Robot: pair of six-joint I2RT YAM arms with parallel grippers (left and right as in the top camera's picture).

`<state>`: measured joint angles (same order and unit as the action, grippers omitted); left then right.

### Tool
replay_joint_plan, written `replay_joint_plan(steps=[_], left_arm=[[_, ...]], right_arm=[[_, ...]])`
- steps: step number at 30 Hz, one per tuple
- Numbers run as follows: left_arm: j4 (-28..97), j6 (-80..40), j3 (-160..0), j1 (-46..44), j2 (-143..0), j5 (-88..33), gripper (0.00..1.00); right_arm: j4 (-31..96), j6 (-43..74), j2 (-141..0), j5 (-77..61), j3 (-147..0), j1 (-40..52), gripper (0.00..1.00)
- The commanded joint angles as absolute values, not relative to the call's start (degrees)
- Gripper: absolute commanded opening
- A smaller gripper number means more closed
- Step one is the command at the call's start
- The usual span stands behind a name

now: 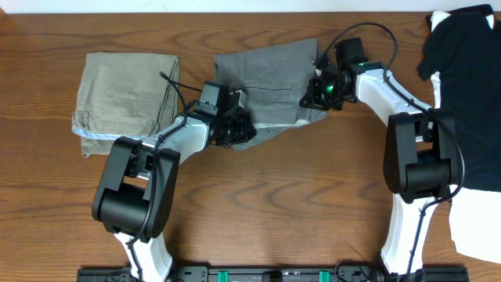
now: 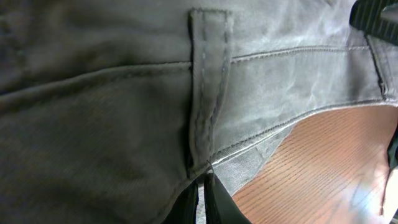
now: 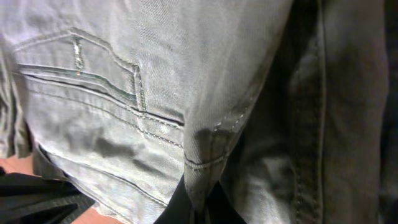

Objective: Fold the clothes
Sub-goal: 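Hold both edges and pull the shorts taut to straighten the folded stack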

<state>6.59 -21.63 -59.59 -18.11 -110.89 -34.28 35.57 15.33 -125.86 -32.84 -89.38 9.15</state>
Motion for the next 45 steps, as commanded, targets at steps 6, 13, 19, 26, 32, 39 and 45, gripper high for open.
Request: replay_joint_plan(steps=[6,13,19,26,32,39,45], left_arm=[[6.85,-19.51,-59.31,-18.09,-112.07,-33.34,0.09],[7.95,-17.8,-59.29,-18.06,-112.09,-33.32,0.09],[8.12,-17.61,-59.29,-18.06,-112.09,-33.32,0.09],[8.12,-17.61,-59.29,-18.06,-112.09,-33.32,0.09],[8.14,-17.61,-59.29,-18.06,-112.09,-32.91,0.09],[8.29,-17.61,-59.29,-18.06,-112.09,-32.23,0.09],[8.27,-17.61,-59.29,-18.06,-112.09,-32.25,0.09]], right_arm=[[33.65,14.04,-126.63,-35.44,-90.89,7.09,0.01],[34.68,12.08,-126.63,-36.73,-94.78,6.07,0.01],[34.7,8.86,-126.63,-34.76,-96.9,6.04,0.01],[34.94,5.13,-126.65,-28.69,-96.9,5.93,0.01],[36.23,5.08,-126.65,-28.73,-96.99,4.38,0.01],[40.97,5.08,-126.65,-28.95,-97.21,1.67,0.01],[43.16,5.06,-126.65,-28.93,-97.23,0.54,0.02]])
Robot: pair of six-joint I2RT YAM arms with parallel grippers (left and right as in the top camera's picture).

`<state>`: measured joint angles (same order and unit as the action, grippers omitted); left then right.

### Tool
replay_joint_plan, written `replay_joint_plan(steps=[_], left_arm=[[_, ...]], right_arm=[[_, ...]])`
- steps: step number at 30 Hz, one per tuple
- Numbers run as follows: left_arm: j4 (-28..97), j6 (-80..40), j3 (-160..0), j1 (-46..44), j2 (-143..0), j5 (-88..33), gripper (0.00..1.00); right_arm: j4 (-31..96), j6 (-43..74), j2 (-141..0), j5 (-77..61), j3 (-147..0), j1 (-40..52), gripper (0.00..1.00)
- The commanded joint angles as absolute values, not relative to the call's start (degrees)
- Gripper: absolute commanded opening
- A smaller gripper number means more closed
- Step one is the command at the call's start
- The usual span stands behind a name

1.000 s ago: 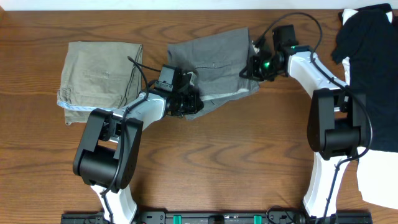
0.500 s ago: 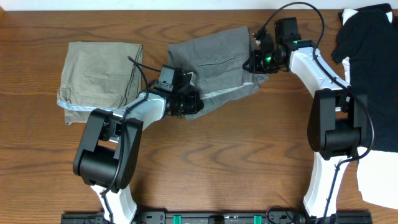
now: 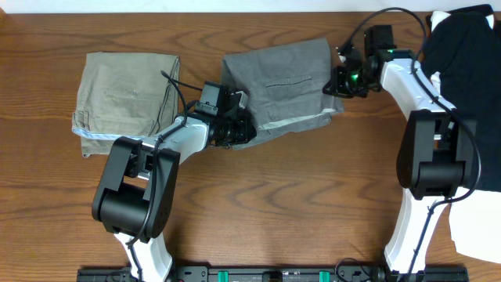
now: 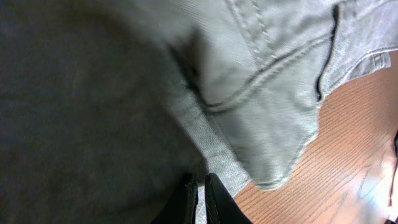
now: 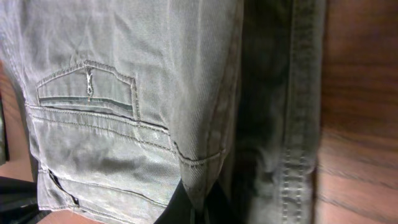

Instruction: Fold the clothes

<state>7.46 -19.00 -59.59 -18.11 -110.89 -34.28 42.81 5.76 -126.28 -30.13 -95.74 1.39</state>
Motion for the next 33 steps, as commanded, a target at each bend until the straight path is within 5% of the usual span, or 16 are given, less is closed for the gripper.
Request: replay_joint_plan(steps=[1,10,13,19,25,31,33], left_arm=[[8.27,-17.61,-59.31,-18.06,-112.09,-32.25,0.09],[7.99,-17.61,-60.4,-18.06,-109.38,-32.32,0.09],[6.72,-17.63,-61.82,-18.06,-105.82,-32.32,0.1],[2.09,-17.63,-62.04,-18.06,-98.87,-29.98,0.17],[-0.1,-17.63,-62.04,-18.06,-96.71,-26.02,0.22],[-4.93,-17.69,-62.04,-19.18,-100.86,-26.04,0.22],[-7.33,-17.67,-62.04,-19.86,-103.02,-26.04,0.22]], right_arm=[[43.38,5.04,-126.65,-28.93,-97.23,0.56,0.03],[46.11,5.04,-126.65,-31.4,-97.23,1.17,0.31],[46.92,5.06,-126.63,-35.18,-97.38,1.13,0.64],[52.1,4.29,-126.19,-35.59,-100.79,0.49,0.72],[58.15,2.44,-125.16,-34.94,-108.36,0.89,0.61],[54.65,2.48,-125.4,-32.56,-108.84,3.14,0.08],[53.43,2.48,-125.64,-30.3,-107.96,3.95,0.02]])
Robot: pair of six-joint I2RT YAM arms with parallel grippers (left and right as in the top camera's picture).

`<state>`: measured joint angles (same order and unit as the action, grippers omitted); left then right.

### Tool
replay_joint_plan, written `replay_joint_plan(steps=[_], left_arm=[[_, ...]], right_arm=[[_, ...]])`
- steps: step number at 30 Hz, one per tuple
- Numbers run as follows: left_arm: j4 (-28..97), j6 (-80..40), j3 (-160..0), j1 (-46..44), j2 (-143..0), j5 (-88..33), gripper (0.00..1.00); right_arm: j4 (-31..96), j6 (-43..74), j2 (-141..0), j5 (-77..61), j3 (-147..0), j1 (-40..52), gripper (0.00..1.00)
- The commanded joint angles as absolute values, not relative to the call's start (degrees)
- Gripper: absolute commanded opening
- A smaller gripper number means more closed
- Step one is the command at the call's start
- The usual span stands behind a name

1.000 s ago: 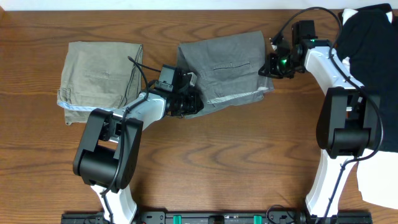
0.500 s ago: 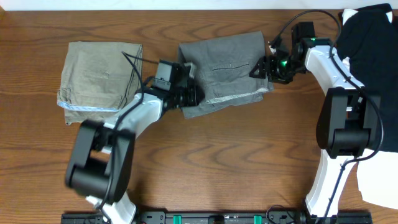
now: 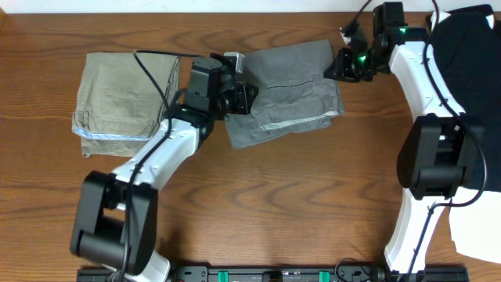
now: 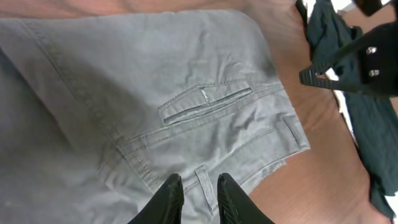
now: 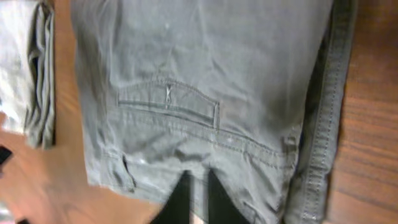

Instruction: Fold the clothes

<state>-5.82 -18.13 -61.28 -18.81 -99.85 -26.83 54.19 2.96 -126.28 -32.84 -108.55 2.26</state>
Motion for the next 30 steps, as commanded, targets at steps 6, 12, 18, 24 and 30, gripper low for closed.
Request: replay_joint_plan(steps=[6,12,18,24,30], left_arm=[[-11.55,-17.87,-62.04,-20.6,-109.34,-26.04,0.22],[-8.47,-17.72,-62.02,-20.6,-112.14,-26.02,0.22],[-3.38,-16.99,-62.0,-20.6,-112.14,-21.32,0.22],[0.91,-14.79,-61.95,-20.6,-112.16,-18.31,0.22],[1.52,-14.81,-62.02,-20.6,-109.27,-18.35,0.19]], right_arm=[[47.24,2.48,-125.75,-24.05,-101.43,6.02,0.01],[39.53,2.52,-125.75,-18.83,-92.12,6.13,0.11],[35.62,2.52,-125.75,-18.41,-86.39,5.74,0.16],[35.27,2.5,-125.75,-18.39,-83.81,5.89,0.24],[35.53,2.5,-125.75,-18.41,-82.61,6.02,0.43]])
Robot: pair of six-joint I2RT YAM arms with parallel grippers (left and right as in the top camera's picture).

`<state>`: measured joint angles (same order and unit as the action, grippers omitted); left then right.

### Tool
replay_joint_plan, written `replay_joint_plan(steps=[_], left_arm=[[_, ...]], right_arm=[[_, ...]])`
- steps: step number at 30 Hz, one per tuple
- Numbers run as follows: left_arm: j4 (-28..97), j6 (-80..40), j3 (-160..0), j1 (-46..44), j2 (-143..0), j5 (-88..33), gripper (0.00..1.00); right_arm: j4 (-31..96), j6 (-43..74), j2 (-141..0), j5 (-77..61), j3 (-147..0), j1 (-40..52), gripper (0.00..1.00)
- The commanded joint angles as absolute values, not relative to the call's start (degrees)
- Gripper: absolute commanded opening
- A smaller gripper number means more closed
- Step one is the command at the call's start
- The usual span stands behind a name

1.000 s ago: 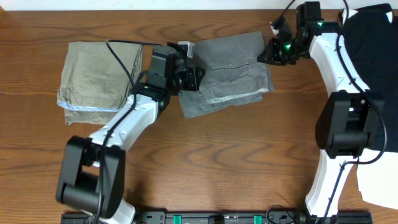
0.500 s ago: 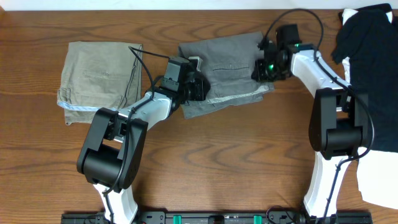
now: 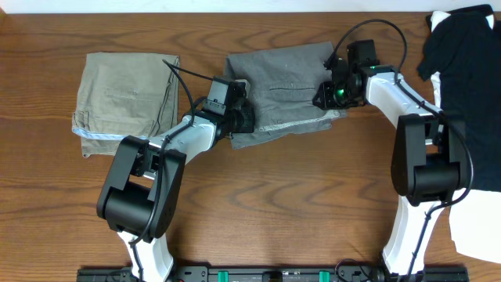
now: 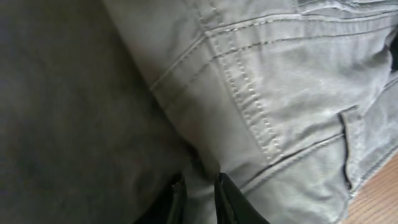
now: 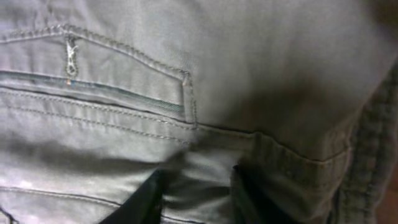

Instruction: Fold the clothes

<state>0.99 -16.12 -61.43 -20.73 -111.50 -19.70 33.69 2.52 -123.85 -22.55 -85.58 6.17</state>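
Grey shorts [image 3: 286, 78] lie spread at the table's back centre, back pocket up. My left gripper [image 3: 241, 121] rests on their lower left edge. In the left wrist view it [image 4: 198, 199] is open, pressed into the grey cloth [image 4: 280, 93] beside a seam, a ridge of fabric between the fingers. My right gripper [image 3: 327, 95] sits on the shorts' right edge. In the right wrist view it [image 5: 196, 199] is open wide on the cloth [image 5: 124, 124] below the pocket, a wrinkle of fabric between its fingers.
A folded khaki garment [image 3: 125, 98] lies at the left. A black garment [image 3: 462, 70] is heaped at the far right with white cloth [image 3: 477, 223] below it. Bare wooden table [image 3: 274, 204] stretches in front of the shorts.
Both grippers were open and raised above the flat shorts. Now both are down on the cloth, still open, the left at the lower left edge and the right at the right edge.
First both grippers were shut on the rumpled shorts. Then the shorts lay stretched further right, still held at both ends. After that both grippers were open and lifted off the flattened shorts. Now they press into the cloth again with fingers apart.
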Motion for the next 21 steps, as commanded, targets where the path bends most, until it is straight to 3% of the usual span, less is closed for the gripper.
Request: replay_joint_plan(steps=[1,3,6,10,15,21], left_arm=[[1.87,-14.81,-62.04,-20.6,-107.92,-18.31,0.19],[3.07,-14.87,-62.02,-20.43,-104.44,-16.69,0.19],[6.72,-15.09,-62.02,-20.32,-99.9,-10.26,0.27],[11.11,-15.07,-61.98,-20.34,-98.59,-8.05,0.38],[13.28,-15.09,-61.93,-20.34,-101.84,-8.08,0.47],[13.02,-15.09,-61.95,-20.34,-103.94,-8.12,0.47]], right_arm=[[35.53,2.5,-125.75,-18.41,-82.61,6.02,0.49],[35.48,2.5,-125.75,-18.44,-82.63,5.93,0.57],[35.55,2.52,-125.75,-18.44,-82.63,5.91,0.72],[35.53,2.52,-125.75,-18.44,-82.63,6.0,0.82],[35.48,2.52,-125.75,-19.29,-82.63,6.31,0.86],[36.73,2.5,-124.46,-27.14,-84.9,5.82,0.85]])
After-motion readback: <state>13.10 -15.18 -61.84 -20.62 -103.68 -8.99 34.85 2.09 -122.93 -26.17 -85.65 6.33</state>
